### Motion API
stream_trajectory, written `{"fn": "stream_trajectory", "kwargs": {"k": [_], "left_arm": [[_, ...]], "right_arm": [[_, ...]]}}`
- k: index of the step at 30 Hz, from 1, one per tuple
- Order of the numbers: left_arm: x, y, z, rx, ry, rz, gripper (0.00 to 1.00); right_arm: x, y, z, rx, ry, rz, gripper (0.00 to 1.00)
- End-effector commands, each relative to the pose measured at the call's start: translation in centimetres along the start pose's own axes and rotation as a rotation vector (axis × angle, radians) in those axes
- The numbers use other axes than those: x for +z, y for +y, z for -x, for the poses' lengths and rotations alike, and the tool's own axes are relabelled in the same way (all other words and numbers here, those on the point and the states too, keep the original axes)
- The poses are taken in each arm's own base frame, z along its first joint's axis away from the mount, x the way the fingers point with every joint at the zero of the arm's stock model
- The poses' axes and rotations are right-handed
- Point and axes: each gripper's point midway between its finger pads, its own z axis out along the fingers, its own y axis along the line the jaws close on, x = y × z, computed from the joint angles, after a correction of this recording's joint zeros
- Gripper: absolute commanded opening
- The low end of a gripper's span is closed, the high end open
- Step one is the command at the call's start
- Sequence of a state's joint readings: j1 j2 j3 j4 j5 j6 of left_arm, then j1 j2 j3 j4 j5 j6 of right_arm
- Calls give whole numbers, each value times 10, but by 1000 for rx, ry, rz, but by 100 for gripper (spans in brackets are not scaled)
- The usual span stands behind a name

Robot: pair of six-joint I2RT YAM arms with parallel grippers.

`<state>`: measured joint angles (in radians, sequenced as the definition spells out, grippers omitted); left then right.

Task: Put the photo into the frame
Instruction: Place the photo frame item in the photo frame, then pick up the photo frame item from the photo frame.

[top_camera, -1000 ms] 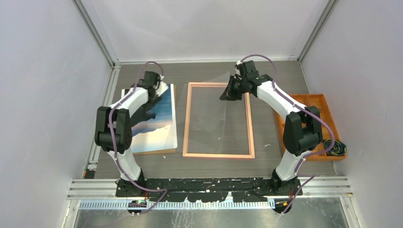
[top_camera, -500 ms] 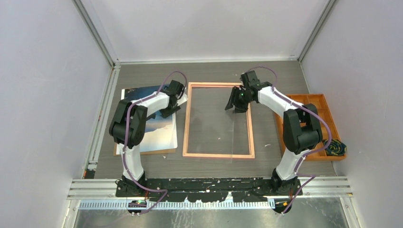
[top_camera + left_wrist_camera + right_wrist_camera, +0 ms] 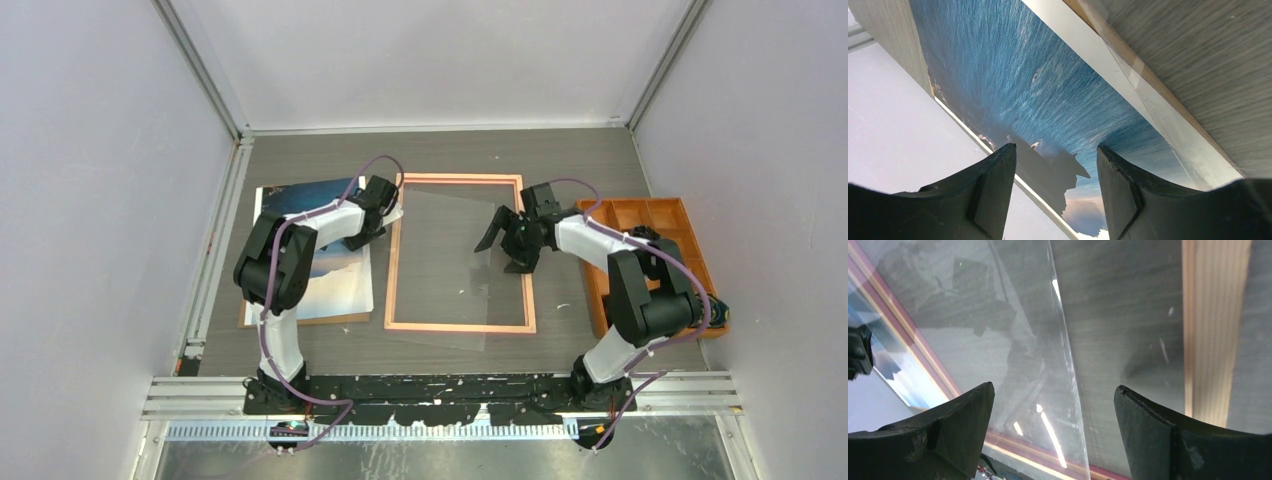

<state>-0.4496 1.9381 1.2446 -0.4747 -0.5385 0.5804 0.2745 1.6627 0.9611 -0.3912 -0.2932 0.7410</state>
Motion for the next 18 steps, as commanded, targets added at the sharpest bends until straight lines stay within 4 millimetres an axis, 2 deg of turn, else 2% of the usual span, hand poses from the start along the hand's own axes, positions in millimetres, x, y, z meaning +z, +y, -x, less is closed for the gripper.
{"fn": "stream_trajectory", "kwargs": {"k": [1,9,14,18], "left_arm": [[1,-5,0,-11,-18,0,62],[-2,-5,2,-9,-21,9,62],[-2,-6,1,-4,-19,4,62],[-1,-5,3,-5,-18,3,62]], "right_arm": [[-17,18,-18,-13,-23,66,95],[-19,7,-68,-8,64,17,92],[-29,1,-85,26,58,41,92],[-23,9,-90,64,58,137,91]]}}
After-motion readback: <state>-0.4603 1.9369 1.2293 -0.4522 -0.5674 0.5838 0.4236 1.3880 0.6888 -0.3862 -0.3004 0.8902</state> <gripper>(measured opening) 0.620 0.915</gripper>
